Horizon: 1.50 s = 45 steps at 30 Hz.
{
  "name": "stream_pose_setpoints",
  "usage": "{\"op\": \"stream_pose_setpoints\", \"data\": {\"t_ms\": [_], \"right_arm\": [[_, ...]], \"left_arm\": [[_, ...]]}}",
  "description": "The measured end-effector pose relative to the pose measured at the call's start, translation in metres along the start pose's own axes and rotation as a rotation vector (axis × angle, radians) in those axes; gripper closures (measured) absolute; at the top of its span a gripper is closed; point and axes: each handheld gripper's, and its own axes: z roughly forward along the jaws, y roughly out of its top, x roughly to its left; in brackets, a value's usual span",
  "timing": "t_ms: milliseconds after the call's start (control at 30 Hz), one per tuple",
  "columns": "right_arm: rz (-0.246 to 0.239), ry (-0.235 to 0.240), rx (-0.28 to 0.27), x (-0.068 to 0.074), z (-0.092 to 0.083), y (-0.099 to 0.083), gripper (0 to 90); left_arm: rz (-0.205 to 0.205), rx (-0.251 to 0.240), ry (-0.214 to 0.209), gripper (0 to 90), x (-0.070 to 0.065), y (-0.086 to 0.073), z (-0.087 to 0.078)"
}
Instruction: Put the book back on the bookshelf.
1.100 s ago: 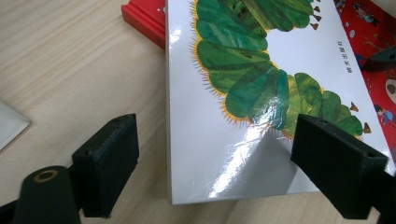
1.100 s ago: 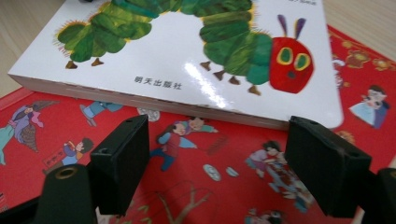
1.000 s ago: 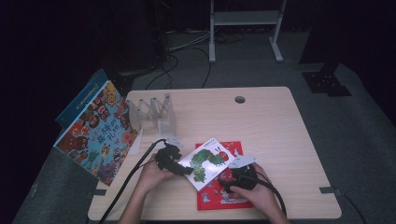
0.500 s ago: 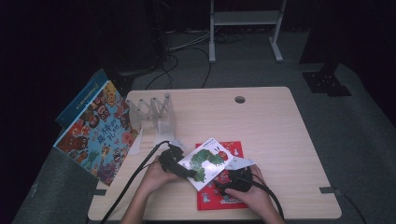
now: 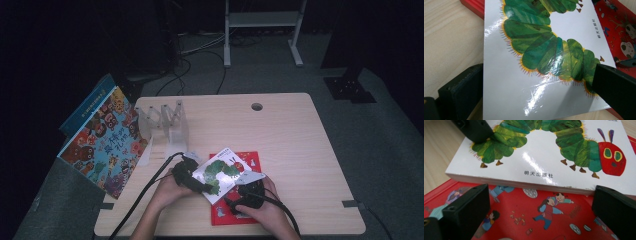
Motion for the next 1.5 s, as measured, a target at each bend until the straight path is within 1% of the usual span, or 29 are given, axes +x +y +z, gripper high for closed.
{"op": "stream_pose_setpoints", "data": {"t_ms": [100,133,233,267,333,367,433,467,533,567,600,633,667,700,767,800,833,933,1000,1067,1100,1200,1300,1367,1467,1500], "right_arm": [[0.013,-0.016,0.003,0.001,0.003,0.002,0.0],[0.018,-0.022,0.005,0.000,0.003,0.003,0.0],[0.019,-0.022,0.006,0.000,0.003,0.003,0.0],[0.018,-0.022,0.006,0.000,0.003,0.003,0.0],[0.019,-0.022,0.006,0.000,0.003,0.003,0.0],[0.019,-0.023,0.007,0.001,0.004,0.003,0.0],[0.020,-0.022,0.006,0.000,0.004,0.003,0.0],[0.020,-0.022,0.007,0.000,0.004,0.003,0.0],[0.020,-0.021,0.007,0.000,0.003,0.003,0.0],[0.020,-0.021,0.007,0.000,0.003,0.003,0.0],[0.019,-0.020,0.008,0.000,0.003,0.003,0.0],[0.020,-0.020,0.007,0.000,0.003,0.003,0.0],[0.020,-0.020,0.007,0.000,0.003,0.003,0.0],[0.019,-0.021,0.007,0.000,0.003,0.003,0.0],[0.022,-0.021,0.008,0.000,0.003,0.002,0.0],[0.022,-0.021,0.008,0.000,0.003,0.002,0.0],[0.022,-0.022,0.007,0.000,0.003,0.002,0.0],[0.020,-0.024,0.005,0.000,0.003,0.002,0.0],[0.023,-0.024,0.007,0.000,0.003,0.002,0.0],[0.036,-0.025,0.007,0.001,0.003,0.003,0.0],[0.032,-0.028,0.005,0.001,0.003,0.003,0.0],[0.031,-0.029,0.004,0.000,0.003,0.003,0.0],[0.032,-0.029,0.004,0.000,0.003,0.003,0.0],[0.035,-0.027,0.005,0.000,0.003,0.002,0.0],[0.039,-0.024,0.007,0.001,0.003,0.002,0.0],[0.028,-0.024,0.006,0.000,0.003,0.002,0.0]], "left_arm": [[-0.005,0.018,0.003,0.0,-0.002,0.002,0.000],[-0.001,0.023,0.005,0.0,-0.002,0.002,0.000],[-0.002,0.032,0.010,0.0,-0.002,0.003,0.000],[-0.013,0.031,0.014,0.0,-0.003,0.004,0.000],[-0.009,0.047,0.025,0.0,-0.004,0.006,0.000],[-0.015,0.045,0.029,0.0,-0.005,0.006,0.000],[-0.018,0.050,0.030,0.1,-0.005,0.007,-0.001],[-0.023,0.050,0.024,0.8,-0.004,0.008,-0.003],[-0.037,0.028,0.010,1.0,-0.004,0.008,-0.006],[-0.037,0.028,0.010,2.0,-0.004,0.008,-0.006],[-0.031,0.013,0.011,2.7,-0.004,0.008,-0.010],[-0.037,-0.003,0.008,3.3,-0.005,0.009,-0.013],[-0.032,-0.016,0.005,3.5,-0.007,0.010,-0.018],[-0.030,-0.040,0.004,4.2,-0.008,0.011,-0.021],[-0.016,-0.063,-0.004,6.0,-0.011,0.014,-0.029],[-0.001,-0.070,-0.003,6.7,-0.013,0.016,-0.034],[0.014,-0.067,-0.003,8.1,-0.015,0.018,-0.037],[0.049,-0.091,-0.010,9.6,-0.023,0.023,-0.048],[0.061,-0.114,-0.026,11.8,-0.027,0.025,-0.053],[0.081,-0.124,-0.030,13.3,-0.031,0.027,-0.057],[0.088,-0.127,-0.030,14.1,-0.033,0.027,-0.058],[0.114,-0.127,-0.019,16.0,-0.039,0.029,-0.061],[0.139,-0.121,0.005,20.0,-0.043,0.030,-0.063],[0.148,-0.115,0.019,22.3,-0.045,0.031,-0.064],[0.155,-0.115,0.017,24.1,-0.048,0.033,-0.066],[0.162,-0.116,0.010,24.6,-0.050,0.033,-0.068]]}}
